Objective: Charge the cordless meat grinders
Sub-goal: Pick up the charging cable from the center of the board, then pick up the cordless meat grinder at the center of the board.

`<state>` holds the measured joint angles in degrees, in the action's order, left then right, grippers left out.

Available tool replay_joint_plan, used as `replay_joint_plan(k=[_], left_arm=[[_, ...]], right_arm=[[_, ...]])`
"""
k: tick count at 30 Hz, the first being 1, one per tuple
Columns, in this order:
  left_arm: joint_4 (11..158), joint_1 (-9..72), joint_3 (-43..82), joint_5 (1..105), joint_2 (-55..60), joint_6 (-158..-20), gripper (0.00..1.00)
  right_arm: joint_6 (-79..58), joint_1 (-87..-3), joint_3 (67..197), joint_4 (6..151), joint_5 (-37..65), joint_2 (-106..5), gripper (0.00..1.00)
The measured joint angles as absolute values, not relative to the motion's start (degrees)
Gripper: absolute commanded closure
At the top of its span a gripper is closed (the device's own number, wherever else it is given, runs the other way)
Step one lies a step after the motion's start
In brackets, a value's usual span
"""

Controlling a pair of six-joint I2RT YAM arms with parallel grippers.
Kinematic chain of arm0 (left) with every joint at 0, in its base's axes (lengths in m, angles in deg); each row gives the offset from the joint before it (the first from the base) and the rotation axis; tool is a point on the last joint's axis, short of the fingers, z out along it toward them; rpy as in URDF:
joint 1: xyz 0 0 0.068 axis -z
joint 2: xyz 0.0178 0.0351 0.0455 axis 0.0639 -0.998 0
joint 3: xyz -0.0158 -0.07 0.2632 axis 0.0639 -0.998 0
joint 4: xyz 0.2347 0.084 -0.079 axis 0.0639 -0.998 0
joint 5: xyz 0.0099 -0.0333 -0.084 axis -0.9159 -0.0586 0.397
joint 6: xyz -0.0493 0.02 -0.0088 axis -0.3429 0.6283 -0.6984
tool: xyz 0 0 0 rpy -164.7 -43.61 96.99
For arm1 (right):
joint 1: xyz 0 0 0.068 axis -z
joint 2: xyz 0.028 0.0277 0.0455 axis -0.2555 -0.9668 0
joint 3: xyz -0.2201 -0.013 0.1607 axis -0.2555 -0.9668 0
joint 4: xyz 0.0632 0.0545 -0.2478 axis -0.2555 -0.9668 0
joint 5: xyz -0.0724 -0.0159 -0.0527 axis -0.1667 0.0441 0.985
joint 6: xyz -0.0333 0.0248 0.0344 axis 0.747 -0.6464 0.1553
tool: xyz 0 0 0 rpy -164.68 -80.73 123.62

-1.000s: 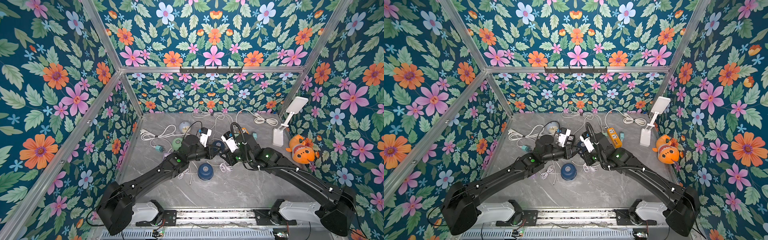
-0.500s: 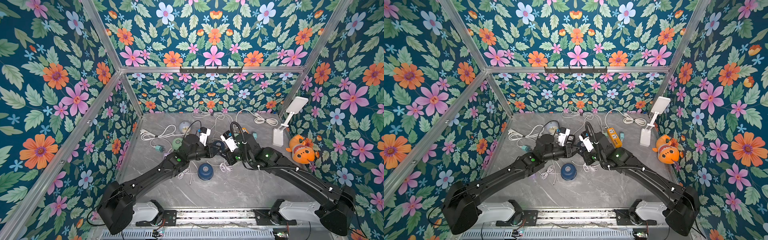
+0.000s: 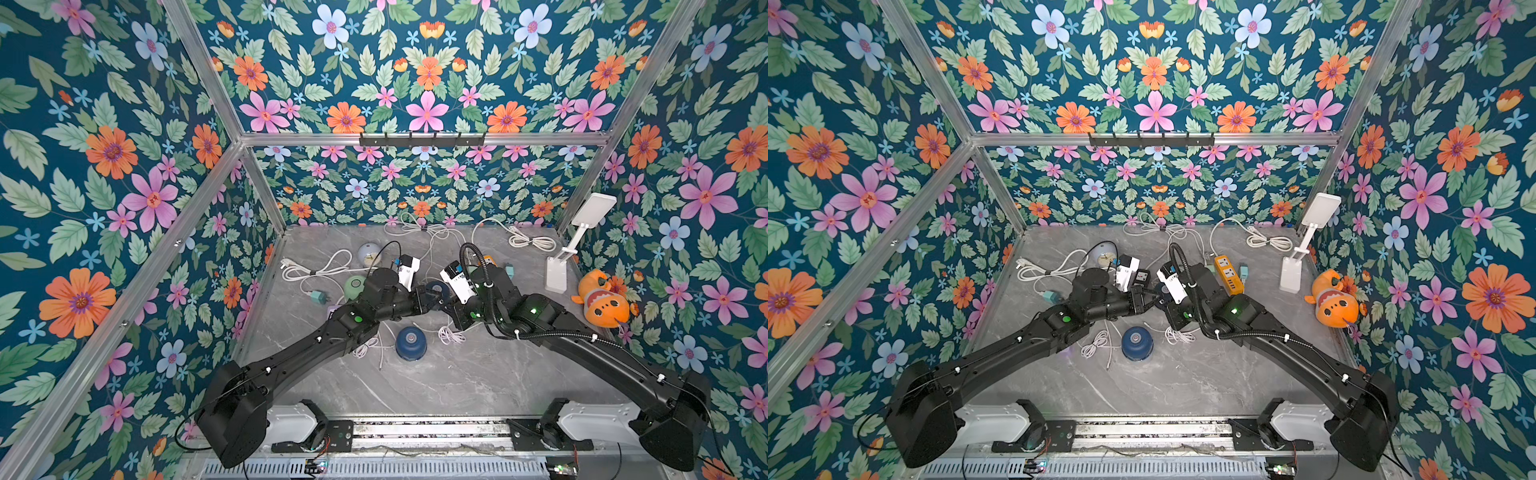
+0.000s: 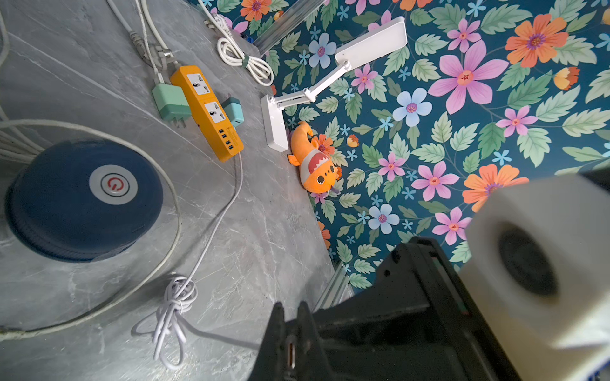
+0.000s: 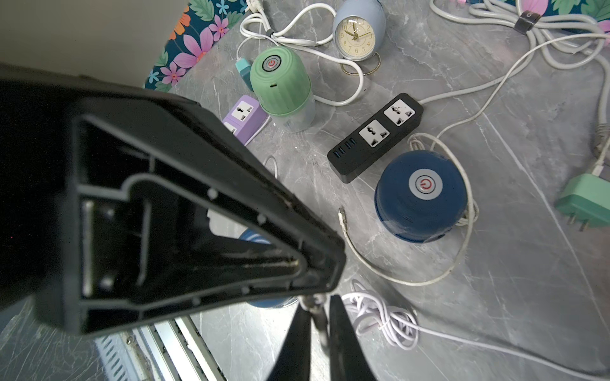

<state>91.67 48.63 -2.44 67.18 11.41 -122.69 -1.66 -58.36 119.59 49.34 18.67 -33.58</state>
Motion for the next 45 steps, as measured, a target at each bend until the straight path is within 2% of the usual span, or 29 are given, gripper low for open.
replay_joint_plan(k=[1,4,6,9,10,14,16,17,19,25,28,31,33,39,45], left_arm=[[91.72,48.63,-2.44,67.16,11.36,-122.84,1.0],[91.63,48.63,-2.44,67.16,11.32,-122.82,0.69],[90.43,48.65,-2.44,67.37,11.63,-122.87,0.54],[87.59,48.2,-2.1,66.89,12.92,-122.28,0.44],[86.65,47.67,-2.01,66.22,13.73,-121.55,0.35],[83.32,45.27,-2.62,61.78,18.51,-117.69,0.31],[81.88,44.7,-3.65,58.41,21.77,-114.87,0.1],[80.81,44.57,-3.91,56.69,23.19,-113.25,0.05],[78.65,44.39,-3.82,53.28,25.05,-111.22,0.01],[70.56,43.74,0.31,46.35,25.83,-104.18,0.01],[71.5,43.69,-3.36,45.34,29.18,-101.58,0.0],[76.13,43.76,-11.89,44.73,34.38,-99.94,0.0],[79.96,43.8,-18.55,44.75,37.57,-99.04,0.01],[86.34,46.62,-31.58,44.36,44.67,-98.71,0.06],[91.98,58.49,-39.97,38.06,50.03,-97.14,0.06]], right_arm=[[-1.52,-58.4,119.59,49.21,18.52,-33.58,1.0],[-1.5,-58.4,119.59,48.95,18.28,-33.58,1.0],[-1.63,-58.31,119.59,49.02,19.53,-33.58,1.0],[-1.63,-58.16,119.11,49.39,21.23,-33.45,1.0],[-1.63,-58.18,118.69,49.43,21.43,-33.23,1.0],[-1.61,-56.98,117.45,49.37,22.48,-32.23,1.0],[-1.35,-56.37,117.23,48.91,24.27,-31.7,1.0],[-0.76,-56.06,117.29,48.49,25.47,-31.37,1.0],[0.03,-55.12,118.17,47.27,27.68,-31.13,1.0],[4.73,-49.96,126.52,43.33,39.96,-32.36,1.0],[9.27,-49.48,130.87,43.95,48.36,-33.12,1.0],[12.86,-49.28,131.94,45.89,52.53,-34.35,1.0],[13.08,-49.28,130.76,46.07,51.98,-35.48,1.0],[6.67,-49.31,119.85,46.07,39.64,-38.22,1.0],[0.44,-49.44,111.26,50.31,28.64,-34.67,1.0]])
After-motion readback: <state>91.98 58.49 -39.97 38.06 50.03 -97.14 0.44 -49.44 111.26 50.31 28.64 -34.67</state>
